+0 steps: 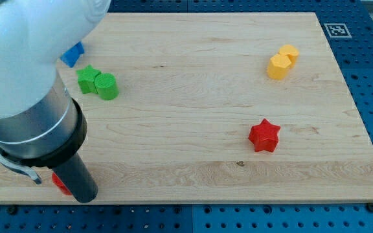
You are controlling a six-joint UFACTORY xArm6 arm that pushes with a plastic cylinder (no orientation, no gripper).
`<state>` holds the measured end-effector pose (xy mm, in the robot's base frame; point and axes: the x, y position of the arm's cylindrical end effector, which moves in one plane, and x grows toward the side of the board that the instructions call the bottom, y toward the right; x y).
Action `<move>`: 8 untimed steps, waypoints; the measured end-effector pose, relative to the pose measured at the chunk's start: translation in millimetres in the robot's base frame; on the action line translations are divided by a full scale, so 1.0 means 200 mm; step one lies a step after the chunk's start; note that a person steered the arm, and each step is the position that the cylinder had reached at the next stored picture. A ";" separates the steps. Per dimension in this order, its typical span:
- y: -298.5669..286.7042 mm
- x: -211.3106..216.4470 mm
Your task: Push the red circle slightly left and a bit up
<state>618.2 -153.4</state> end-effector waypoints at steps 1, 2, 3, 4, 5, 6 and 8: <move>-0.09 0.00; -0.18 0.00; -0.23 0.00; -0.29 -0.01; -0.30 0.00; -0.29 0.00; -0.28 -0.01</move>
<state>615.7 -210.1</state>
